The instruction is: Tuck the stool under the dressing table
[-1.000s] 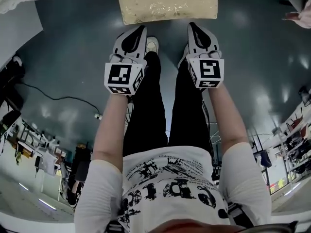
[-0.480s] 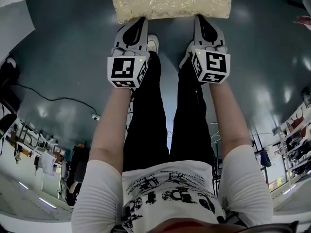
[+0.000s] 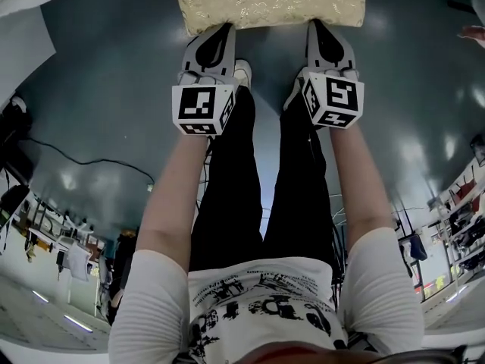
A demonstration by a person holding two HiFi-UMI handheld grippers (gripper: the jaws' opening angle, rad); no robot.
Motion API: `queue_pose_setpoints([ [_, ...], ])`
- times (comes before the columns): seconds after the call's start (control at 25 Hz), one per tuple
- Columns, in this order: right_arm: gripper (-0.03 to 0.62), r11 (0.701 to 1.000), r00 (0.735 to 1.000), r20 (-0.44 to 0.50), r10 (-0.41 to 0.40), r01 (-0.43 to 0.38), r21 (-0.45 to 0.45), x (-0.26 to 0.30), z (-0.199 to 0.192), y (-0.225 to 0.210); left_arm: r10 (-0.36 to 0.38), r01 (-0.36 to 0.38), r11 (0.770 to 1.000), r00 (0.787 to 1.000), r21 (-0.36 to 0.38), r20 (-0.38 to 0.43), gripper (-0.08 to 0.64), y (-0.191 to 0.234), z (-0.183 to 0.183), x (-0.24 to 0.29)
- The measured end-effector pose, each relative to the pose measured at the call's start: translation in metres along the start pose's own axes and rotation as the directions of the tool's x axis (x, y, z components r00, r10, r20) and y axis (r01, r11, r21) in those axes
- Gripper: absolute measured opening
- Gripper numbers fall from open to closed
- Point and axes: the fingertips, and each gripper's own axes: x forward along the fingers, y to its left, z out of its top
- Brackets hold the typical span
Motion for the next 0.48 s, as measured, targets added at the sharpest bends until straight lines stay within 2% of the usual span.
queue_pose_setpoints([
  [0.28, 0.017, 0.999, 0.999, 0.035, -0.041, 0.041, 0.016, 0.024, 0.019, 0.004, -0.016, 0.016, 0.999, 1.0, 0.04, 0.001, 0.02, 0.02, 0.017, 0.012],
  [0.48, 0.017, 1.0, 0.998, 0.061, -0.014, 0.013, 0.024, 0.045, 0.037, -0.006, 0.0, -0.001, 0.999, 1.0, 0.045, 0.024, 0.02, 0.03, 0.033, 0.034],
])
